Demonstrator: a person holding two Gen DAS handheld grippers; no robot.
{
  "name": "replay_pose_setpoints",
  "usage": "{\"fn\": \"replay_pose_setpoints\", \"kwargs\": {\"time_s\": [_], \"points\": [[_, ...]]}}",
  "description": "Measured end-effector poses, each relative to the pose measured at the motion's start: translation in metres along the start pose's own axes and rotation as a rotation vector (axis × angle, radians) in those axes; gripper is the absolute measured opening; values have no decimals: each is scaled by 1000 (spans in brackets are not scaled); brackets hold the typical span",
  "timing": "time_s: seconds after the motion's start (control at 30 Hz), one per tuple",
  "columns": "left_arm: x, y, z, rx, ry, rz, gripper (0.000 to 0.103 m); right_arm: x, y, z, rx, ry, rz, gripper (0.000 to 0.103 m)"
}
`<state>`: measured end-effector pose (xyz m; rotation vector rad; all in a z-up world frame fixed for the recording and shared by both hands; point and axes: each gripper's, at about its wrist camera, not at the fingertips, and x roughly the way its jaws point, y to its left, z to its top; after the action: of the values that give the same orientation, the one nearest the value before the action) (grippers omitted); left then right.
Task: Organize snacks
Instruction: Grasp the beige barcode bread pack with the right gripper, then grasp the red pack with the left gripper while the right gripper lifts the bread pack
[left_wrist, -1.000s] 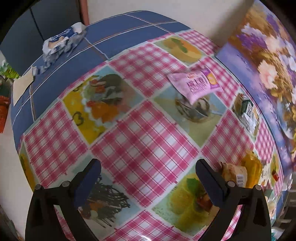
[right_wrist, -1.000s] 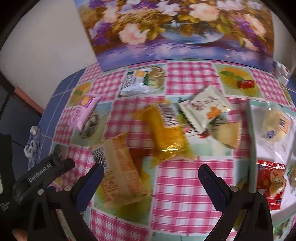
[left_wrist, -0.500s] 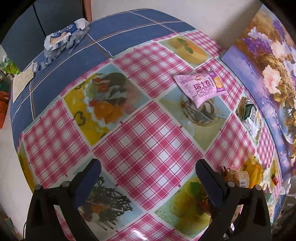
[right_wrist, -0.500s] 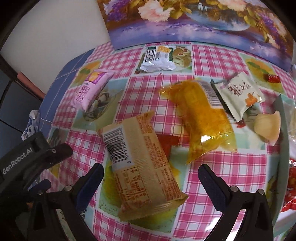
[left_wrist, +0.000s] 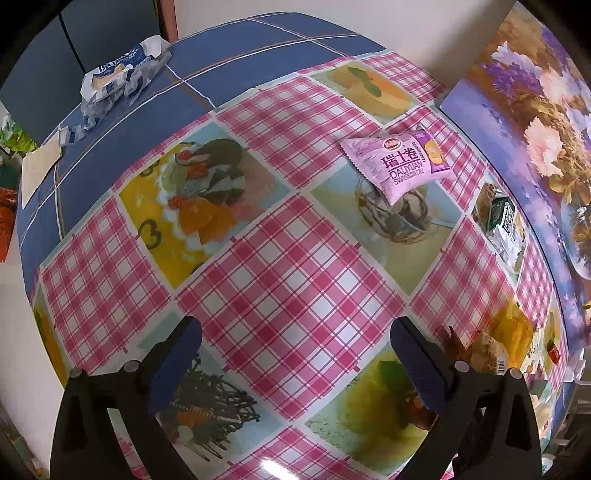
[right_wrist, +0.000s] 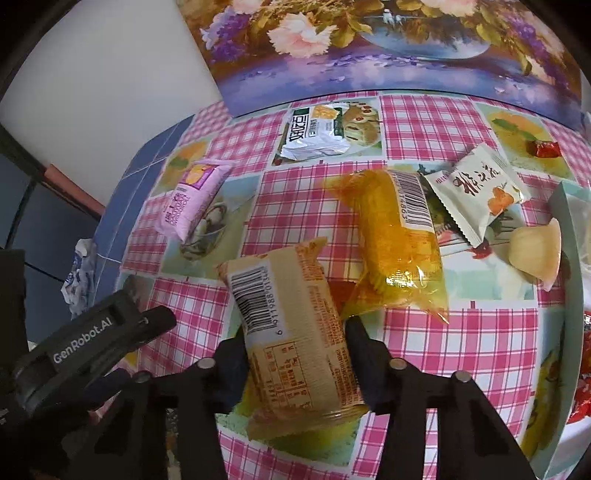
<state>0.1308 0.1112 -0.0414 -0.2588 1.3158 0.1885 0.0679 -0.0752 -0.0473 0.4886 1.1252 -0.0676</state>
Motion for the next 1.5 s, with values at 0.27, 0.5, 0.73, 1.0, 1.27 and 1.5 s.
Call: {"fn": "replay_pose_setpoints", "kwargs": {"time_s": [0.27, 0.5, 0.73, 1.0, 1.27, 1.5], "points": [[-10, -10, -2, 38, -20, -22, 102, -8, -7, 0, 14, 0, 20, 43], [-15, -24, -4, 76, -36, -37, 102, -26, -14, 5, 31, -27, 24, 43], [-15, -42, -13, 148, -26, -52, 102, -44, -32, 11, 63, -49, 2, 43], [-10, -72, -26, 266, 5, -78, 102, -63, -68, 18, 147, -72, -15, 43], [-5, -106, -48, 432, 13, -72, 101, -76, -99, 20, 213, -88, -60, 43], [1, -125, -65, 530, 33, -70, 71, -75, -107, 20, 239, -76, -57, 43]]}}
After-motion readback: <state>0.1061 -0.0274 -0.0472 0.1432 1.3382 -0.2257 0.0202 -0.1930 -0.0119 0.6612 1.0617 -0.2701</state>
